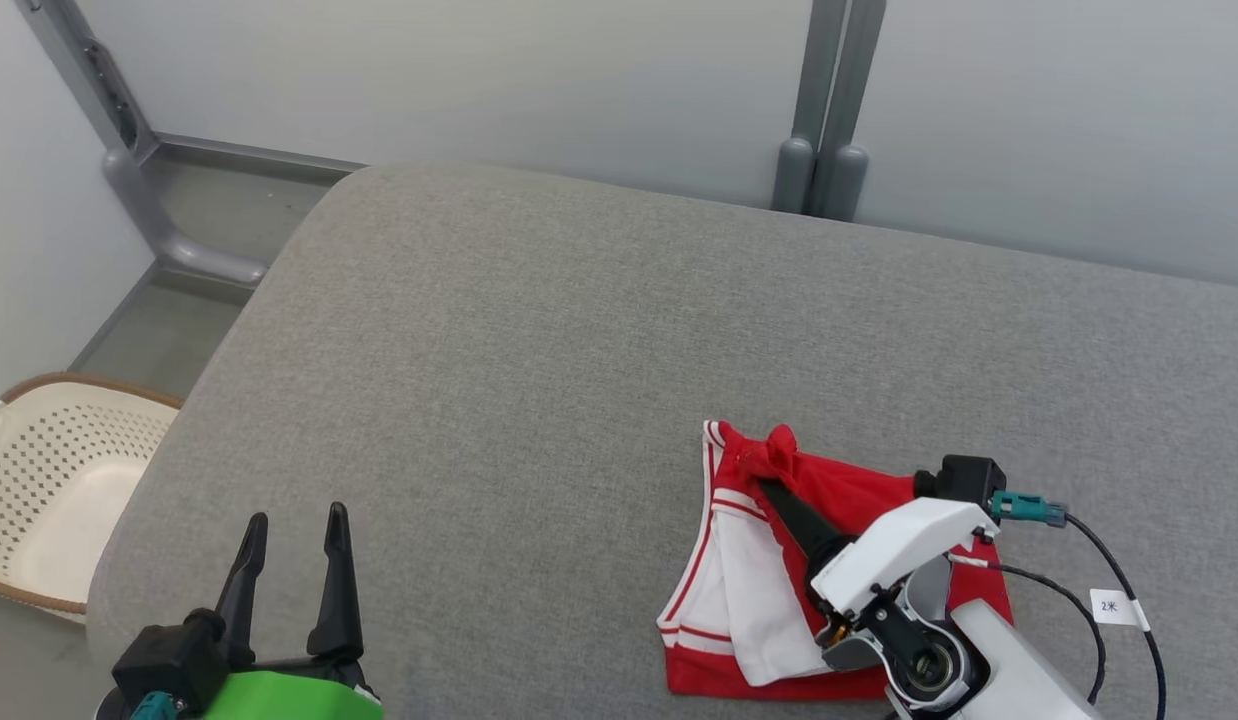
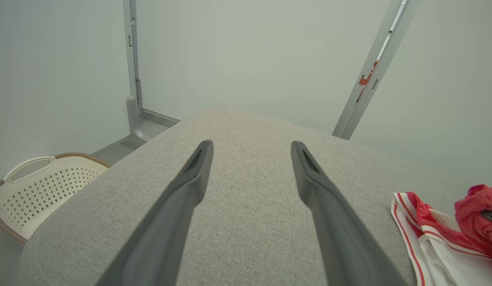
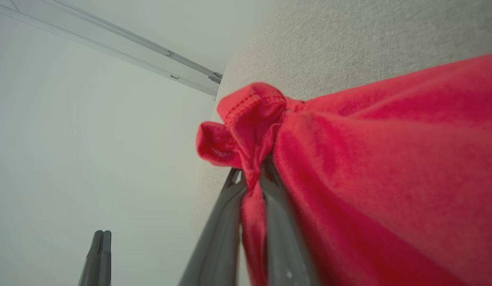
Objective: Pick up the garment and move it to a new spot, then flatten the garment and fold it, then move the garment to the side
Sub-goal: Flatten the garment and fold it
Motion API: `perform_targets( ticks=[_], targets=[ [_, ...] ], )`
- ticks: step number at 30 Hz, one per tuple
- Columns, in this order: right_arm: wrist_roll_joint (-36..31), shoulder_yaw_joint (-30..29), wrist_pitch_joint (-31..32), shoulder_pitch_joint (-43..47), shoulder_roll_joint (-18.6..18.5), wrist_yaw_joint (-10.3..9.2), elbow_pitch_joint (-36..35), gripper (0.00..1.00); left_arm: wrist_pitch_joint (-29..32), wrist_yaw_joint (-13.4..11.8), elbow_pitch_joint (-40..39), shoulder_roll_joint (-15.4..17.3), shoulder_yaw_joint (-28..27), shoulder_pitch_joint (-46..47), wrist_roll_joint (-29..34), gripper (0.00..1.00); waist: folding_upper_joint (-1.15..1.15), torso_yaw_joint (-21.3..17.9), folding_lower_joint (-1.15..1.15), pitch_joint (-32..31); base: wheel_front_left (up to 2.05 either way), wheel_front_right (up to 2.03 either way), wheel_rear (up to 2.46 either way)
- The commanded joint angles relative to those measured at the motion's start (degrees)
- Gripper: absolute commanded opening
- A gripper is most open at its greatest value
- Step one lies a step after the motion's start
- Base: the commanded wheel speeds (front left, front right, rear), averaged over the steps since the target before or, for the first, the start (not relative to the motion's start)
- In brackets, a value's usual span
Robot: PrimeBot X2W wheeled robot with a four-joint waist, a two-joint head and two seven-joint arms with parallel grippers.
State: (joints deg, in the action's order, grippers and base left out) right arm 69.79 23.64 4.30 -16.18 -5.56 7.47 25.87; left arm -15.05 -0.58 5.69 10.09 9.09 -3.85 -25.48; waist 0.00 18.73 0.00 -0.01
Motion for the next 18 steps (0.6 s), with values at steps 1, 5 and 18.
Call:
perform_targets(
  ticks=[1, 5, 18],
  targets=[
    [-0.1, -0.1, -0.7, -1.2, 0.5, 0.05, 0.8, 0.0, -0.1, 0.2, 0.2, 0.1, 0.0, 1.4, 0.2, 1.0, 0.0, 1.4, 0.0, 0.7, 0.0, 0.0, 0.0],
    [-0.6, 0.7, -1.9, -2.4, 1.4, 0.05, 3.7, 0.0, -0.1, 0.4, 1.0, -0.1, 0.1, 1.8, 0.2, 1.0, 0.0, 1.4, 0.0, 1.3, 0.0, 0.0, 0.0],
    [-0.4, 3.8, -0.6, -4.4, 0.1, 0.05, -0.8, 1.0, -0.1, -0.3, 1.2, -0.3, -1.6, 1.1, -0.3, 1.0, 0.0, -3.0, 0.0, 1.0, 0.0, 0.0, 0.0]
  ],
)
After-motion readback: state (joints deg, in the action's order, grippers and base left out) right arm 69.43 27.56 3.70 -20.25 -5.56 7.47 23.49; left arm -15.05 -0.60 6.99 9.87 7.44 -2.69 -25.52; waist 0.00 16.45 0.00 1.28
